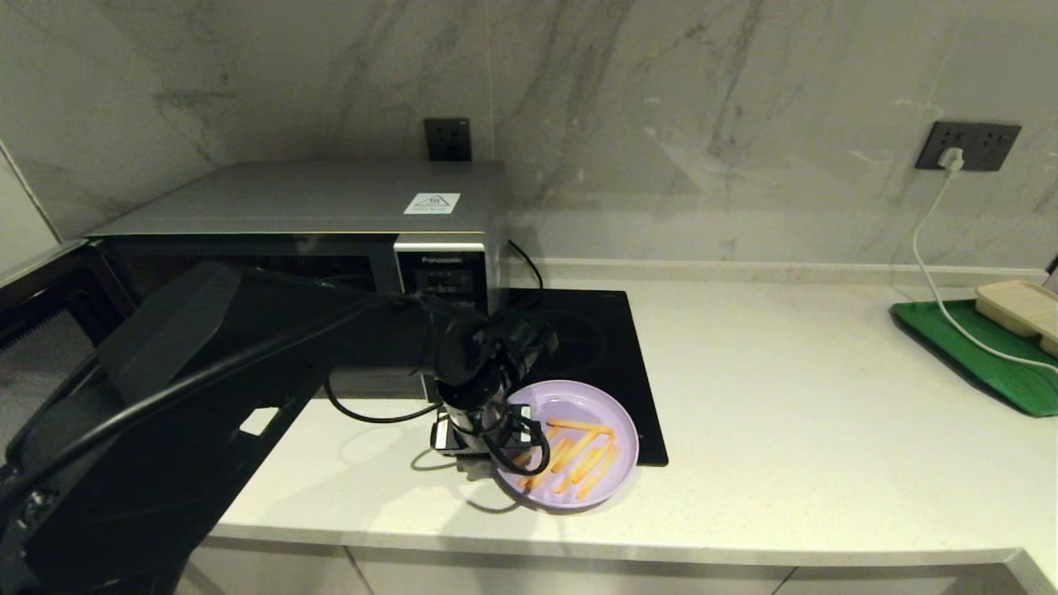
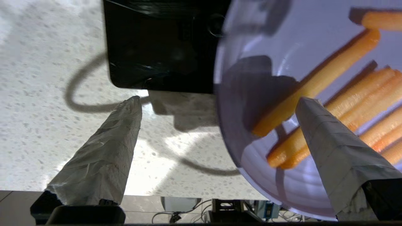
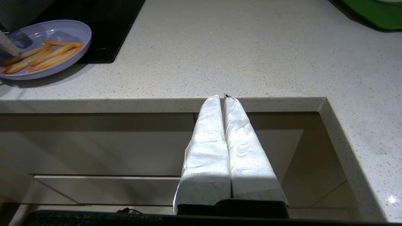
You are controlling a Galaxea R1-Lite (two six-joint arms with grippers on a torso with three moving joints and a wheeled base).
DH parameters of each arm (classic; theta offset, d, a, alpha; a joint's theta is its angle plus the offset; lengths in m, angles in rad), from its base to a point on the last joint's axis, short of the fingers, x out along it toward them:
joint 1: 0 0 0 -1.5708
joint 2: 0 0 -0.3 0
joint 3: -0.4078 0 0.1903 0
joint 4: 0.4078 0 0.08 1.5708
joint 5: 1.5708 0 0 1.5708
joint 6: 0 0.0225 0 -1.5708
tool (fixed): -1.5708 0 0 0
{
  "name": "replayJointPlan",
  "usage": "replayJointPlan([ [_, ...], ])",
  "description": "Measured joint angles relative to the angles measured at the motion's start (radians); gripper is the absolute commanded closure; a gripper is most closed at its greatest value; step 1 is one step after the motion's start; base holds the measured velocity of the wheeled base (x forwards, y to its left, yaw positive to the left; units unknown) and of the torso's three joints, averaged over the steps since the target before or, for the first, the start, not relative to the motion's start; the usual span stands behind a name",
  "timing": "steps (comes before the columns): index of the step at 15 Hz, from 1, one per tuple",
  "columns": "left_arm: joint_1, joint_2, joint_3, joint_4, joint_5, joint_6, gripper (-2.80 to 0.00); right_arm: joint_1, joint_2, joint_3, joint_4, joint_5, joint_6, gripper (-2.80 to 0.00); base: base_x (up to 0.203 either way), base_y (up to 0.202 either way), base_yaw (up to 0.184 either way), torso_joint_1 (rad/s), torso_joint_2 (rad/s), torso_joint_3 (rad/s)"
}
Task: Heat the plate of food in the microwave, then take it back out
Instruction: Put the plate in the microwave oven
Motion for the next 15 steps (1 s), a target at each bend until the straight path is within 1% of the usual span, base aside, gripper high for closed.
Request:
replayJointPlan([
  [6,0.0,-0.022,0.016,0.001,0.0,-0.021,-2.8,0.0,0.0,0.0,0.0,-0.001,0.0,0.0,0.0,0.0,0.0,0.0,0.0,0.0],
  [12,0.044,-0.019,0.021,0.004,-0.003,-0.021,-2.8,0.0,0.0,0.0,0.0,0.0,0.0,0.0,0.0,0.0,0.0,0.0,0.0,0.0],
  [15,0.054,-0.016,0.023,0.003,-0.007,-0.021,-2.8,0.0,0.0,0.0,0.0,0.0,0.0,0.0,0.0,0.0,0.0,0.0,0.0,0.0],
])
